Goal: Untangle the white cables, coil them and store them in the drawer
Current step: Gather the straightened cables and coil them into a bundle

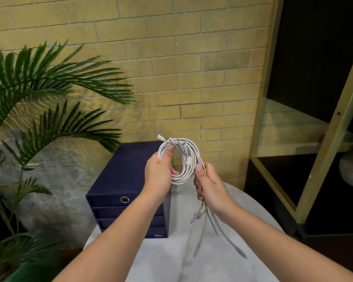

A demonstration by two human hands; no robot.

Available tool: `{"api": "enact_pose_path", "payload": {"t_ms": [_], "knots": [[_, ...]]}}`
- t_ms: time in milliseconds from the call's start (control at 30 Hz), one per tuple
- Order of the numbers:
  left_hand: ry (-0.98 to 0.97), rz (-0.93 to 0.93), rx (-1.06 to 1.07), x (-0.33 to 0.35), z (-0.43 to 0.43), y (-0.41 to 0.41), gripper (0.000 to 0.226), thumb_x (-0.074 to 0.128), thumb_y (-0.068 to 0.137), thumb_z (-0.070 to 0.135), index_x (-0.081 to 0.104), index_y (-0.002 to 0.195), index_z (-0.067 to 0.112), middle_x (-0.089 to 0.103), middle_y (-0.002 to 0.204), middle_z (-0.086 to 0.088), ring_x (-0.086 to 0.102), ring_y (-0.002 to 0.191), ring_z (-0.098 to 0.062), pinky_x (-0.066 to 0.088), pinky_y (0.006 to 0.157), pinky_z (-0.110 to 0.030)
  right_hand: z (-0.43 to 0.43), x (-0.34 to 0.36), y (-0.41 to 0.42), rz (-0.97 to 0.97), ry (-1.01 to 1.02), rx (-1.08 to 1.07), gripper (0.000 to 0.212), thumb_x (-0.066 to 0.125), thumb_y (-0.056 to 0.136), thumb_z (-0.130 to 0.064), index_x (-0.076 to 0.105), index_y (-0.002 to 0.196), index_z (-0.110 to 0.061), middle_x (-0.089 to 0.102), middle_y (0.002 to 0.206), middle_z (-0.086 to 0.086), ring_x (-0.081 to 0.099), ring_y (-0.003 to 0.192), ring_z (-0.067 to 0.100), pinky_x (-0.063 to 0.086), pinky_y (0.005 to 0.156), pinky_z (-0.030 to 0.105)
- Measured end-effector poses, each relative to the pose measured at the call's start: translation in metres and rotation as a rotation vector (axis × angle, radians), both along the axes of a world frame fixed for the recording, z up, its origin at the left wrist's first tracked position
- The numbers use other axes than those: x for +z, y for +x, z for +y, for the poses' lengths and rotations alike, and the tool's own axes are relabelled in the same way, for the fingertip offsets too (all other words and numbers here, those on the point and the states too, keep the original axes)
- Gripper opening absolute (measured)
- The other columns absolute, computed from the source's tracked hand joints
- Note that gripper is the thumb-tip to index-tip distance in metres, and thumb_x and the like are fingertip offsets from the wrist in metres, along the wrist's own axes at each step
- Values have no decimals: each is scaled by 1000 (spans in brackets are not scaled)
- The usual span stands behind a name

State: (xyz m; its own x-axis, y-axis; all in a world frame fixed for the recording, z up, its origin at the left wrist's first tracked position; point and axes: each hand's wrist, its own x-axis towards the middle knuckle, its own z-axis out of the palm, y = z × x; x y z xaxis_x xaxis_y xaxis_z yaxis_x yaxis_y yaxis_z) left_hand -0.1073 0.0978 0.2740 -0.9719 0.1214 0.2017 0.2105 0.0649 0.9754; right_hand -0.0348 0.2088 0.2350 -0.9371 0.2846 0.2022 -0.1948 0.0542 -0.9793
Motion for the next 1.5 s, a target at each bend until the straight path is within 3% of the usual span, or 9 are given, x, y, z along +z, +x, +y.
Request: {"api": "enact_pose_path", "payload": {"t_ms": [167,300,400,500,667,833,1100,1300,1500], "knots": [[-75,99,-43,6,-6,-2,36,50,95,45,52,71,18,50,48,3,51,42,-5,40,53,-25,8,10,-1,11,79,-42,47,40,87,-58,38,124,-28,55,97,2,56,65,13,51,62,31],[-153,201,-87,12,-13,-2,28,51,95,44,55,78,22,51,53,1,51,41,-4,39,46,-17,22,27,-7,143,148,-91,6,45,97,-35,44,99,-29,54,100,0,61,79,10,54,80,40],[-177,247,-113,13,-14,-3,22,52,94,43,57,82,25,52,55,4,50,41,-3,40,46,-16,30,35,-11,89,171,-88,13,50,97,-24,43,87,-22,55,91,7,59,79,11,53,84,43],[-211,268,-115,14,-16,-3,24,52,93,45,60,88,23,52,55,5,50,42,-3,40,46,-17,38,38,-9,38,230,-24,17,51,96,-24,44,83,-17,54,88,9,54,75,13,50,83,45],[-225,292,-141,15,-18,-2,27,53,94,41,62,92,15,53,54,4,51,42,-4,40,45,-18,50,31,-3,3,719,-27,28,45,97,-33,49,82,-10,41,89,-1,41,77,5,34,71,11],[-220,247,-89,11,-21,-3,27,52,96,38,59,84,16,52,55,0,50,41,-3,38,43,-14,67,9,-4,-94,1048,6,30,42,97,-36,48,72,-22,41,86,-7,43,87,15,40,80,31],[-249,234,-73,18,-28,-10,28,50,97,40,55,78,20,52,51,0,50,39,-3,36,42,-11,78,-13,4,-356,1033,104,32,54,92,-42,53,65,-27,48,83,-5,48,81,16,38,71,30],[-291,226,-98,14,-30,-11,28,50,96,41,58,81,20,53,51,0,51,41,-4,37,43,-13,80,-12,4,-520,1033,-140,57,76,61,-63,44,61,-15,50,57,0,45,53,16,35,52,30],[-320,226,-112,13,-28,-12,29,50,96,43,57,79,21,53,52,2,54,44,-7,40,47,-17,83,-23,8,-378,973,-24,14,56,88,-8,54,81,-19,58,87,-1,58,78,14,54,75,34]]}}
